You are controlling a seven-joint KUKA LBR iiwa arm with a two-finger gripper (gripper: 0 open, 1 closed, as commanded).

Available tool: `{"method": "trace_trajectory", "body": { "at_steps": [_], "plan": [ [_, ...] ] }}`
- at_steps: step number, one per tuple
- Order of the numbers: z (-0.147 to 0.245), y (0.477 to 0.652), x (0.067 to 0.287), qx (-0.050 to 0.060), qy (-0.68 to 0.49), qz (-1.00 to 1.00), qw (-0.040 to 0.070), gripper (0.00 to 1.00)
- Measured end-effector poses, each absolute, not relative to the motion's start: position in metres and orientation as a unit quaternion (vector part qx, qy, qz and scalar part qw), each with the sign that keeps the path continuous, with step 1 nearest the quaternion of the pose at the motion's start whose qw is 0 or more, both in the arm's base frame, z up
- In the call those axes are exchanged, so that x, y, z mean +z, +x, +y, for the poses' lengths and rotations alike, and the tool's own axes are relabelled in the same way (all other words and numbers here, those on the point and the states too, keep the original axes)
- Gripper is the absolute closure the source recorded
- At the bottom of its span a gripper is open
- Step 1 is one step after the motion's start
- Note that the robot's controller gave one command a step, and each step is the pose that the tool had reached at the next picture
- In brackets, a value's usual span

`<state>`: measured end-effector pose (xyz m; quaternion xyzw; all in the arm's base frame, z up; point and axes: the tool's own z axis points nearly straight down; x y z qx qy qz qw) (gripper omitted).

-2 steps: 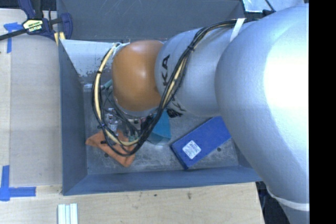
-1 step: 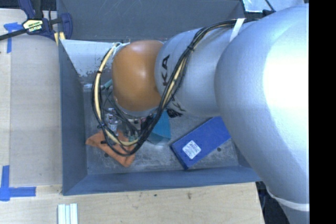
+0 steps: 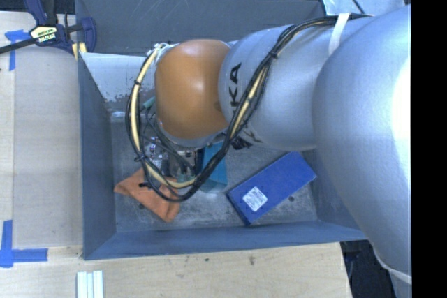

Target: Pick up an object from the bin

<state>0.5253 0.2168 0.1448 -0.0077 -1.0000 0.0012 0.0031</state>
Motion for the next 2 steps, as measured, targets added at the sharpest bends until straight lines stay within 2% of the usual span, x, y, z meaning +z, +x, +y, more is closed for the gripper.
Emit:
{"method": "trace_trajectory", "body": {
  "at_steps": [1,2],
  "plan": [
    [0.226,0.536,0.166,-0.004,-0.007,-1.0,-0.009,1.0],
    [0.212,0.513,0.171,-0.001,-0.004,-1.0,-0.002,0.0]
  ]
}}
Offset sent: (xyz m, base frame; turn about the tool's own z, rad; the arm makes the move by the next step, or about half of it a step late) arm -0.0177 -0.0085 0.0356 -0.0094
